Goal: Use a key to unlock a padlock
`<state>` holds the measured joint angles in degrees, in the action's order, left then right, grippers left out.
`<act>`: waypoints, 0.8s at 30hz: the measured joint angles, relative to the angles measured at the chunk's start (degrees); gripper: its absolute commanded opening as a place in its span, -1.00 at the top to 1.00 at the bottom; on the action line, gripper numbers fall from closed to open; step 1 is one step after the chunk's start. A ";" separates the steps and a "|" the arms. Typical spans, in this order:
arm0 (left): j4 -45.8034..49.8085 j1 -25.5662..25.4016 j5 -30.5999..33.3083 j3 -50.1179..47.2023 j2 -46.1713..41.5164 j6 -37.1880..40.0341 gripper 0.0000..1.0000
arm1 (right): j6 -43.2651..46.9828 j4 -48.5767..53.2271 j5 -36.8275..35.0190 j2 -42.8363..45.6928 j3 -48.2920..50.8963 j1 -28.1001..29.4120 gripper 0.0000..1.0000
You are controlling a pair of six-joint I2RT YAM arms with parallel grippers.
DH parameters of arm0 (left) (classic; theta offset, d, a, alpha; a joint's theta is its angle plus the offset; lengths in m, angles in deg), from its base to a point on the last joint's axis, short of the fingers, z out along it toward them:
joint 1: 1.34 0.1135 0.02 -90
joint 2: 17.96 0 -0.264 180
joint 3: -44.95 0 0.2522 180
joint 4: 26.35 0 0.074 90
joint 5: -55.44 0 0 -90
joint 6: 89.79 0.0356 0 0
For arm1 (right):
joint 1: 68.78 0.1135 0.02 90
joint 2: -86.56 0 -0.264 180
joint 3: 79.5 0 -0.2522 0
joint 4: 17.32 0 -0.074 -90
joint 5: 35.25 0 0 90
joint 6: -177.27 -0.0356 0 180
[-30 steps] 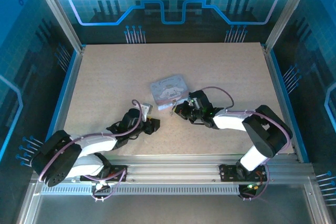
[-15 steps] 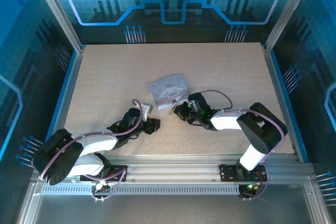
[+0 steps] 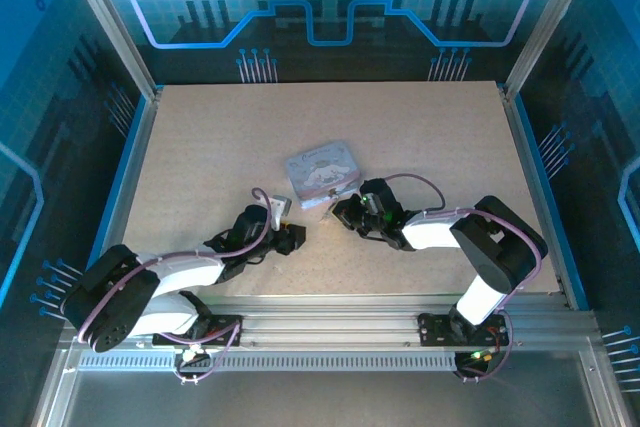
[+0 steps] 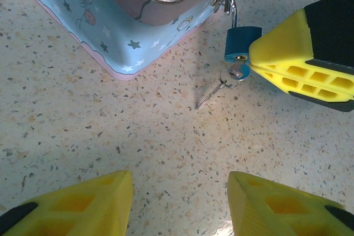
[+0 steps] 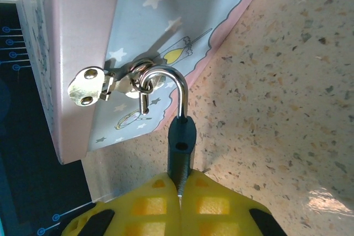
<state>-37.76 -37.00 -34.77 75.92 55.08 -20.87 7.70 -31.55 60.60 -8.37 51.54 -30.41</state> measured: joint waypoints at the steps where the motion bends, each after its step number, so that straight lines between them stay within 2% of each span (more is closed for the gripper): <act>1: -0.02 0.04 -0.11 0.00 0.00 0.00 0.02 | 0.00 0.02 -0.15 0.04 0.04 0.00 1.00; 24: -0.66 0.28 -0.13 0.00 0.04 -0.02 0.02 | -3.39 -1.73 -5.75 1.22 1.03 1.03 1.00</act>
<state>-38.41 -36.71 -34.90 75.92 55.12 -20.89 4.31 -33.27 54.85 -7.15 52.57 -29.38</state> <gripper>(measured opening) 0.492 0.042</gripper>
